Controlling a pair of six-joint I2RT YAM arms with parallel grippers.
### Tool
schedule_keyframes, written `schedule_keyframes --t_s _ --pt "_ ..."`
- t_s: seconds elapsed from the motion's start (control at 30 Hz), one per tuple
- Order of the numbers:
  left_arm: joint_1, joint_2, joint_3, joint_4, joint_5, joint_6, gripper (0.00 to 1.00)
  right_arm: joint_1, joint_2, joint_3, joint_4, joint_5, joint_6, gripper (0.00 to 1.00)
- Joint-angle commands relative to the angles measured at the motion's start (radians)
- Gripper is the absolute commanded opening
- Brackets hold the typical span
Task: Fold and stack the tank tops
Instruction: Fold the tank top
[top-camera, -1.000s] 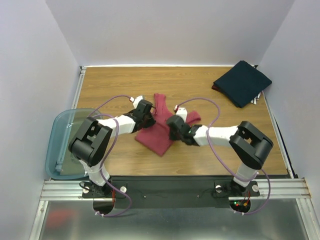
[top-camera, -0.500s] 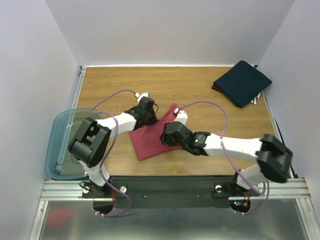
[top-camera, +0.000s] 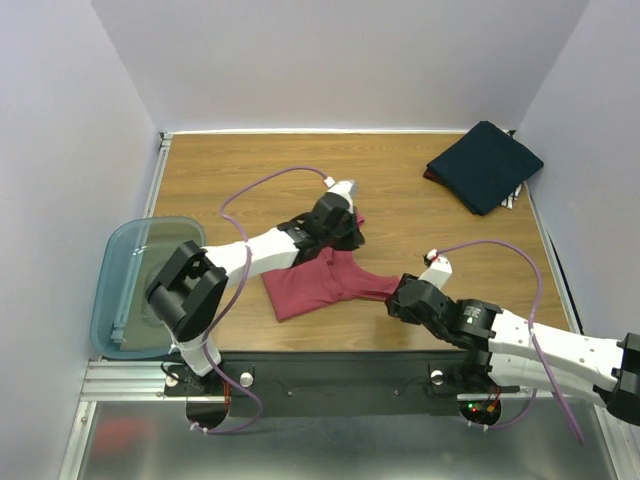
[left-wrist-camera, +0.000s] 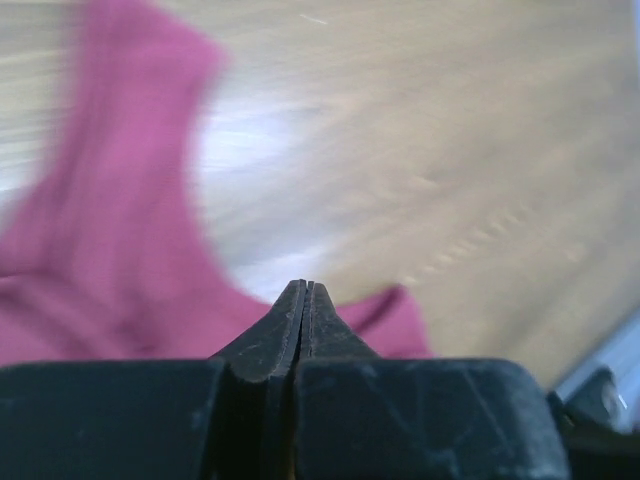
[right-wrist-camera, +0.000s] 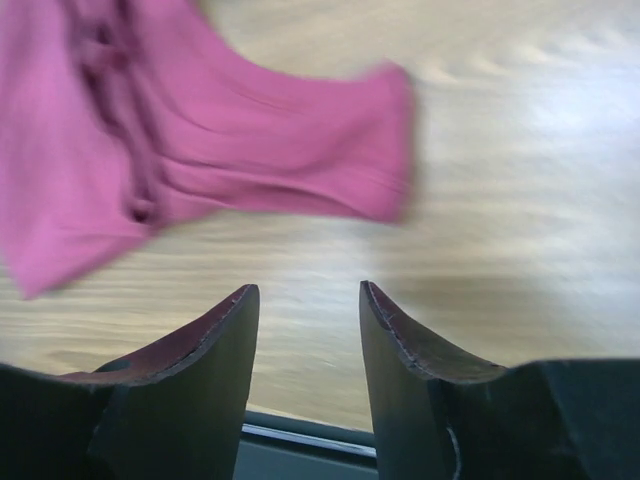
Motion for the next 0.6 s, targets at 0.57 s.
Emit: schedule_keyframes --t_s 0.57 --pt "-0.146 0.215 0.063 0.204 0.282 0.039 0.00 -0.035 0.174 0.004 0.024 0.175 0.017 0.39"
